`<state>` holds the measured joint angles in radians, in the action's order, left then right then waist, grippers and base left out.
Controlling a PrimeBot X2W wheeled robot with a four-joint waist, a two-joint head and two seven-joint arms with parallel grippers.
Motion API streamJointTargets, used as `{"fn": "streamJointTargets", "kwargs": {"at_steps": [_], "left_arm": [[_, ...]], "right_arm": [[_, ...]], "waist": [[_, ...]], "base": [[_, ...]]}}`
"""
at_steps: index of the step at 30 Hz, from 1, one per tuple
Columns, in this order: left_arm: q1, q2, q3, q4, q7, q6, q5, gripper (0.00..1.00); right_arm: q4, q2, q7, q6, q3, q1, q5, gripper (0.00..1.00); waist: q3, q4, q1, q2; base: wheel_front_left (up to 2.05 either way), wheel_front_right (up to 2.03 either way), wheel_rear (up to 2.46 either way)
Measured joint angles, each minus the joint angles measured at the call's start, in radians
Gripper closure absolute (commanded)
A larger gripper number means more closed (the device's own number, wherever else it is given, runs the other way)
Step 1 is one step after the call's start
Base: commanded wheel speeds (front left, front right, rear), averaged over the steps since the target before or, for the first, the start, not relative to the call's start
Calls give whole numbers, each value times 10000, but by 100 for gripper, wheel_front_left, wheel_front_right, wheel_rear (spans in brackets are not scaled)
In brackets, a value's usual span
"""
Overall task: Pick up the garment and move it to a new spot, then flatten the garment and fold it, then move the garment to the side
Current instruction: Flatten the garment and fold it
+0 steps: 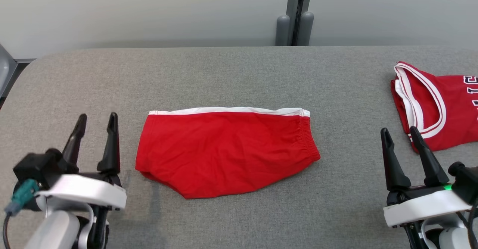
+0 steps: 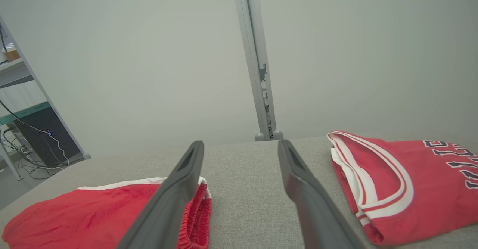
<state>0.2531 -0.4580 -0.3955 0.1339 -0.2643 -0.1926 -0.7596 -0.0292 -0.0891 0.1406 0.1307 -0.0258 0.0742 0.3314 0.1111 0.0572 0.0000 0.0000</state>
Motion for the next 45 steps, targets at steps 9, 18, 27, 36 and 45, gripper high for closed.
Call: {"fn": "streamJointTargets", "kwargs": {"at_steps": [9,18,27,36,45], "left_arm": [[-1482,1701,1806,236,2,1244,1862,0],[-1631,2690,2757,828,0,2096,2913,0],[-1558,3227,3396,1214,0,2673,3557,0],[-1444,3591,3586,1429,0,2987,3919,0],[-1401,3808,3611,1639,0,3154,4050,0]], "right_arm": [[-531,-25,142,0,-278,-27,-155,0],[-725,-35,134,0,-422,-157,-35,0],[-834,-134,-190,0,-489,-58,35,0],[-1603,-268,-1430,0,-1072,767,456,0],[-3883,-608,-2391,0,-1457,2293,1557,0]], "waist": [[-136,-116,0,0],[-194,-84,0,0],[-247,39,0,0],[-343,386,0,0],[-393,1188,0,0]], "base": [[0,0,0],[0,0,0],[0,0,0],[0,0,0],[0,0,0]]}}
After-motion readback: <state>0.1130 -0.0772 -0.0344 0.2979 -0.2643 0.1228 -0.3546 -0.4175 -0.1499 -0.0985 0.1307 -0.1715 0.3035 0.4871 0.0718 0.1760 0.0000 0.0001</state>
